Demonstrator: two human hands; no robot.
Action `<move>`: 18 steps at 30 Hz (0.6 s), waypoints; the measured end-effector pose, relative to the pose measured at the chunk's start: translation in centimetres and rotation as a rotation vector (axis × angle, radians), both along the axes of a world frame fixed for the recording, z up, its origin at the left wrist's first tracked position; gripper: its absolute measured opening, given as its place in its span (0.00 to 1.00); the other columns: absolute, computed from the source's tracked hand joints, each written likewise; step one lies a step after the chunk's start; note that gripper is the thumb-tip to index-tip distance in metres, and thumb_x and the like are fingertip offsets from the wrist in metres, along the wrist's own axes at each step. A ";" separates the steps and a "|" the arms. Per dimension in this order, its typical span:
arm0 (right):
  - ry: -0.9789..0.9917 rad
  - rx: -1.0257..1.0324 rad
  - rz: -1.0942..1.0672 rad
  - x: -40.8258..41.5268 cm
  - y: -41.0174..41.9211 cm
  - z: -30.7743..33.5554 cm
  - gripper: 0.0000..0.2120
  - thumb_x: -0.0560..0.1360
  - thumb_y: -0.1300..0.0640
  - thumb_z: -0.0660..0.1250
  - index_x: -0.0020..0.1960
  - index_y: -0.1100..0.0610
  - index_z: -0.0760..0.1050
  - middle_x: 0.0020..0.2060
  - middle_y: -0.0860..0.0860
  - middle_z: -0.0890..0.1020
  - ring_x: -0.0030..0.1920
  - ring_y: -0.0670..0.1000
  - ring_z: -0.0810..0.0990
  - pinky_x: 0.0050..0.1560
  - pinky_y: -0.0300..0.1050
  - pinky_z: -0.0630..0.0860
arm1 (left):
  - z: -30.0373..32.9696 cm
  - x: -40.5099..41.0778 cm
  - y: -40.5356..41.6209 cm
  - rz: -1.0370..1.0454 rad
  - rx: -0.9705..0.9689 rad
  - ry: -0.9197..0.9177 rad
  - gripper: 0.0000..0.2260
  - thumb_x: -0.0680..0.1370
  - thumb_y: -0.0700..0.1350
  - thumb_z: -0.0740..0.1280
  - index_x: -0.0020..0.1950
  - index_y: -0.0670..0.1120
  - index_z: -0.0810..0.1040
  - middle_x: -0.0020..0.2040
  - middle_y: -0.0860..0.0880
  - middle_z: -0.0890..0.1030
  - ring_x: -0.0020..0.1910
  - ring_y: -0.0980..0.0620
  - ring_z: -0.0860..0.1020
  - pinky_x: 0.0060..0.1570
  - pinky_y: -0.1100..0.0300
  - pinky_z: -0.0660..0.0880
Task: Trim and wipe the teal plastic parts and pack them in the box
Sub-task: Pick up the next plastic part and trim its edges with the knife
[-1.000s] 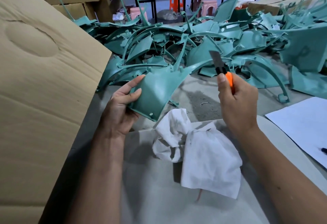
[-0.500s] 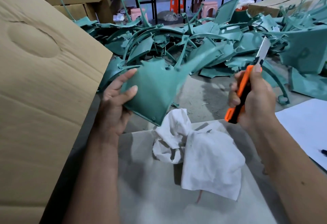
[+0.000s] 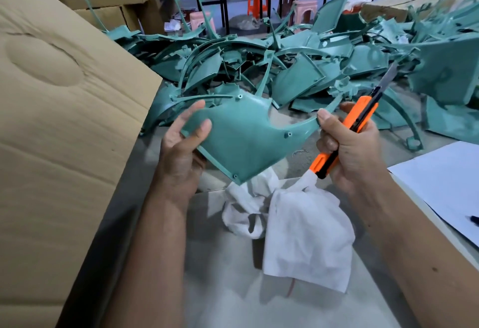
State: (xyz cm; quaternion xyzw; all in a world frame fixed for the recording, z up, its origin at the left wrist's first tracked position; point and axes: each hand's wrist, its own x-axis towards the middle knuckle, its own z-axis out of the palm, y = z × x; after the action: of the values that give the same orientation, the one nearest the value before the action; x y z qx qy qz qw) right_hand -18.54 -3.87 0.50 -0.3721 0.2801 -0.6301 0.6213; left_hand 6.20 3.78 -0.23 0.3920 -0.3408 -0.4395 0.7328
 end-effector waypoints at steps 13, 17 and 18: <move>0.571 -0.122 0.105 1.2 0.5 -1.2 0.07 0.80 0.58 0.72 0.53 0.55 0.74 0.38 0.56 0.87 0.23 0.50 0.71 0.23 0.40 0.70 | 0.3 -1.0 -0.1 0.371 0.018 0.117 0.30 0.75 0.66 0.69 0.71 0.50 0.76 0.66 0.47 0.81 0.65 0.47 0.80 0.63 0.43 0.78; 0.606 -0.048 0.107 0.9 -0.1 -1.3 0.03 0.82 0.57 0.69 0.53 0.56 0.76 0.36 0.54 0.85 0.25 0.49 0.71 0.24 0.40 0.70 | -0.4 0.1 0.2 0.031 -0.042 -0.206 0.19 0.67 0.36 0.77 0.56 0.51 0.85 0.57 0.46 0.86 0.58 0.43 0.84 0.55 0.46 0.81; 0.612 -0.033 0.121 0.9 -0.2 -1.4 0.04 0.83 0.55 0.68 0.53 0.55 0.76 0.36 0.54 0.85 0.25 0.50 0.71 0.24 0.40 0.70 | -0.4 -0.1 0.1 0.042 -0.014 -0.263 0.19 0.66 0.32 0.75 0.50 0.52 0.87 0.51 0.47 0.87 0.54 0.45 0.85 0.53 0.49 0.80</move>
State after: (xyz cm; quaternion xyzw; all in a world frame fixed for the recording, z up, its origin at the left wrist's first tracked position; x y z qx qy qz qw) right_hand -17.66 -4.04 -0.88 -0.5705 0.4212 -0.4551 0.5384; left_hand 6.12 3.88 -0.63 0.4479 -0.4288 -0.3667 0.6936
